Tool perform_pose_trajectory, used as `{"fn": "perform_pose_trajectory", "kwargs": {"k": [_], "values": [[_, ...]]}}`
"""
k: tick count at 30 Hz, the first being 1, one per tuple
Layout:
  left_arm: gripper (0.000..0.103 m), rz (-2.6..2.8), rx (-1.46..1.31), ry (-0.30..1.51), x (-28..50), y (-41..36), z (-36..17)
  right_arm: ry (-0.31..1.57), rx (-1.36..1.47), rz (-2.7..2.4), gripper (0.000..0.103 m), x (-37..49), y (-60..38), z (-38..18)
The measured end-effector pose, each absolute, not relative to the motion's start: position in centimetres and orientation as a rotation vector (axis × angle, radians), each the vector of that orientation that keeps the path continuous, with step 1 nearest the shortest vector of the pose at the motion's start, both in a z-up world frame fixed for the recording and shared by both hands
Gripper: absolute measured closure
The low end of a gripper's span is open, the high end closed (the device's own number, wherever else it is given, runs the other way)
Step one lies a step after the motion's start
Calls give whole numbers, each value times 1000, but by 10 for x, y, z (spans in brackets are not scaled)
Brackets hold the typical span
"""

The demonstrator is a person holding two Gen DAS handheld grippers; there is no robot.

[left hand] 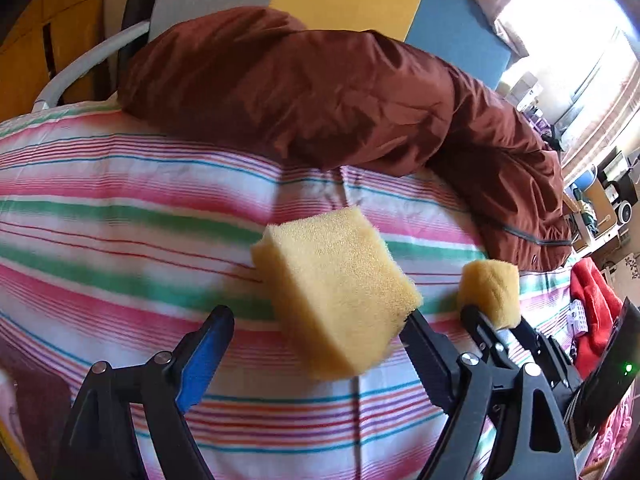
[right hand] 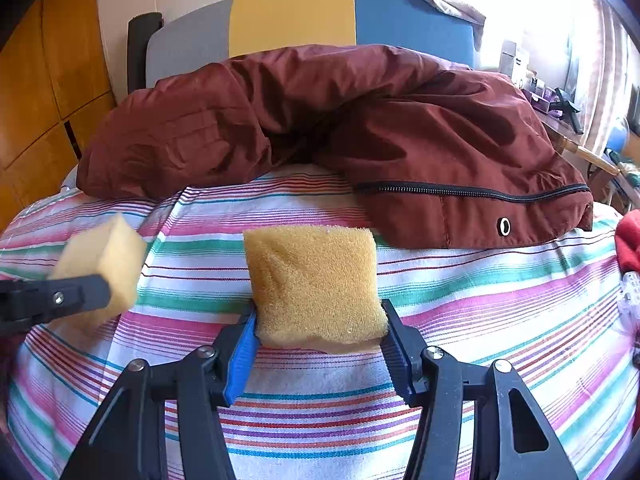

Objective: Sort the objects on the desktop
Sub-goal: 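Grasp a yellow sponge block with the right tool while the left tool grasps another, then carry both sponge blocks into the gold tray and open both tools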

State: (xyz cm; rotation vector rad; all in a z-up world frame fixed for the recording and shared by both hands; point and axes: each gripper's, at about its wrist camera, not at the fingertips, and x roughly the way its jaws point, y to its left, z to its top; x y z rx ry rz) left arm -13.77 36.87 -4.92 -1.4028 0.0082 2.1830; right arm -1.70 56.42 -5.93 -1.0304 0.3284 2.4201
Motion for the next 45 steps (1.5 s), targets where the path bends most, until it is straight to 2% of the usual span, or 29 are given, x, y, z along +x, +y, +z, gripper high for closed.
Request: {"fn": "perform_pose_trajectory", "kwargs": {"k": [4,12,14,16,19,27,32,39,45], "values": [[20,2168,-1438,-8,-136,373,-51,319,-1027,2418,46,-18,561,-62],[18,2217,-1522,-95,-149,369,-54,319,-1027,2417,45,-21,562,-64],[24,2217,-1467,-97,-152,369,-53,321,-1025,2417,45,-19,561,-63],[41,2184,-1404,-22,-145,375,-53,312,-1025,2414,45,-21,560,-64],[43,2233,-1333,69,-126,374,-48,284,-1022,2406,46,-23,558,-65],[45,2183,-1320,-6,-89,341,-46,193,-989,2382,47,-20,548,-60],[45,2139,-1249,13,-49,313,-31,158,-996,2392,47,-7,528,-50],[45,2113,-1182,-3,0,267,-3,383,-986,2453,47,28,495,-38],[45,2137,-1113,14,28,224,25,449,-986,2565,47,43,447,-23]]}}
